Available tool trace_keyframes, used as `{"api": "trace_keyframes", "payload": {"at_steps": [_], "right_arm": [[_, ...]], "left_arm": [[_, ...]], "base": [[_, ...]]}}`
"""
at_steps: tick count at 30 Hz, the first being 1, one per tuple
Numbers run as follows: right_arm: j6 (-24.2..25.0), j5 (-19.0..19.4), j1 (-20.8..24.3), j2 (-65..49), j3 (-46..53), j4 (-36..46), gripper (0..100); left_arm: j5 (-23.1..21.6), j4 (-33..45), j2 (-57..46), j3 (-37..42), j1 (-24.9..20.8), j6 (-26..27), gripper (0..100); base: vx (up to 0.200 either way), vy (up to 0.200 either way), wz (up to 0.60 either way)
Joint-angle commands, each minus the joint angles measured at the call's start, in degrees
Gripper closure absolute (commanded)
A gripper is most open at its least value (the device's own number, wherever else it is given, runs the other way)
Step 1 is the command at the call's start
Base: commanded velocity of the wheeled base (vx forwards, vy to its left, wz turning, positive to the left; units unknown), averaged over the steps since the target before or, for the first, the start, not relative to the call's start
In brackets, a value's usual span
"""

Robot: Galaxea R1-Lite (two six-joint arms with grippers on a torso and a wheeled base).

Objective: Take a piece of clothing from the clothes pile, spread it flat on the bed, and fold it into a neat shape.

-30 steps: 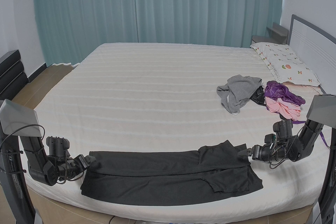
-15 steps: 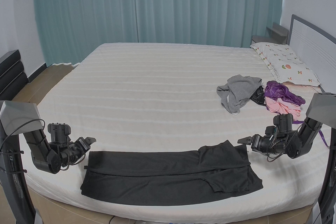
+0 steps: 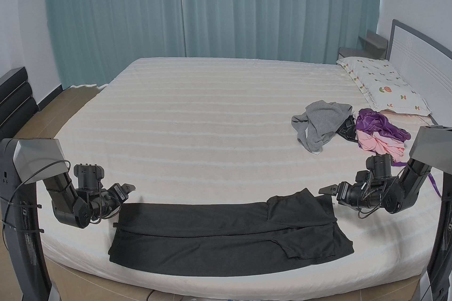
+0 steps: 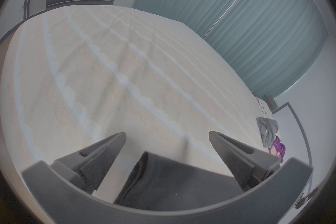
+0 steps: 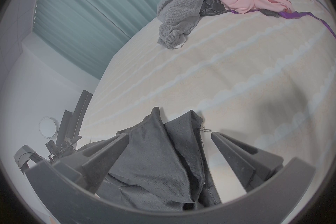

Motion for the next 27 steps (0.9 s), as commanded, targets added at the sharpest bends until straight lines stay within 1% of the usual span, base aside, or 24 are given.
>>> {"api": "trace_keyframes", "payload": {"at_steps": [1,6,11,12,14,18,21,27], "right_arm": [[-0.1,0.0,0.0,0.4,0.0,0.0,0],[-0.1,0.0,0.0,1.0,-0.1,-0.1,0],[-0.1,0.0,0.0,1.2,-0.9,0.1,0],[0.0,0.0,-0.1,1.6,-2.1,0.6,0],[0.0,0.0,-0.1,1.7,-2.2,0.6,0],[0.3,0.0,0.0,3.8,-4.3,0.6,0],[1.8,0.0,0.0,4.1,-5.1,0.6,0],[2.4,-0.5,0.0,5.4,-6.4,0.7,0]], "left_arm": [[-0.1,0.0,0.6,2.2,-0.4,1.1,100],[0.1,-0.1,0.9,1.9,-0.7,1.2,100],[1.4,-0.1,1.0,2.0,-0.3,1.1,100],[3.0,-0.1,1.0,2.3,0.6,0.6,100],[3.1,-0.1,1.0,2.2,0.7,0.6,100],[3.6,-0.2,0.9,2.2,0.9,-1.3,100],[3.6,-0.2,0.9,1.9,0.9,-2.1,100],[3.6,-0.9,1.0,1.8,0.9,-2.1,100]], "base": [[0.0,0.0,0.0],[0.0,0.0,0.0],[0.0,0.0,0.0],[0.0,0.0,0.0],[0.0,0.0,0.0],[0.0,0.0,0.0],[0.0,0.0,0.0],[0.0,0.0,0.0]]}}
